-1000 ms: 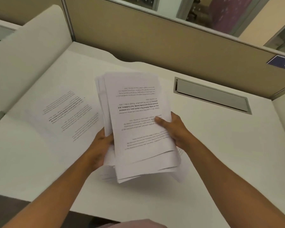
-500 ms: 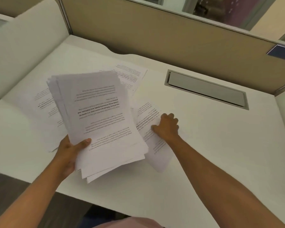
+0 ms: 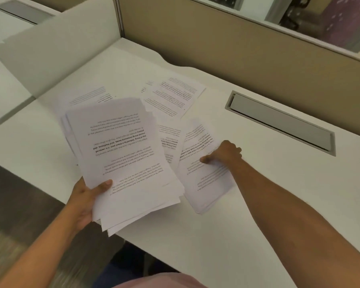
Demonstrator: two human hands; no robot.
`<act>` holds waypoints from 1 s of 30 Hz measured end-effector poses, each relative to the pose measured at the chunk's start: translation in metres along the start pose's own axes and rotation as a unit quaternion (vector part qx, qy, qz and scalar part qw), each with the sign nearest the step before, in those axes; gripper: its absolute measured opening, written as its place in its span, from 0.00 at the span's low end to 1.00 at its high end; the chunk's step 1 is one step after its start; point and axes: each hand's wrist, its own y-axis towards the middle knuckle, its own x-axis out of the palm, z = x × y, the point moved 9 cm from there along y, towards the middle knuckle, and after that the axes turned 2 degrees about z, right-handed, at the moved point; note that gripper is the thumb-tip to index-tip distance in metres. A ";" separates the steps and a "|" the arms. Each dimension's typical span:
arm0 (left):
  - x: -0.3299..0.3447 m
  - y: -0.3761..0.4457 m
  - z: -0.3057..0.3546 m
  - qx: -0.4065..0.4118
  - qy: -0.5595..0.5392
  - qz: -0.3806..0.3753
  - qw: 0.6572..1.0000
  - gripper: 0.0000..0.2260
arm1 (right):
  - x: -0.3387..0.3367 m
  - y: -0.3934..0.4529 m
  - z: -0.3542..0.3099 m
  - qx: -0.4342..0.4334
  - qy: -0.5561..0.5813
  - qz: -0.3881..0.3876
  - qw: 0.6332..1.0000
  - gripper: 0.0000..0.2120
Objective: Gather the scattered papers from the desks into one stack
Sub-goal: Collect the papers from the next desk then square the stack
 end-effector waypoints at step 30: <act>0.070 0.003 0.005 0.007 -0.005 -0.059 0.998 0.24 | -0.106 -0.037 0.016 -0.227 0.529 -0.140 0.806 0.22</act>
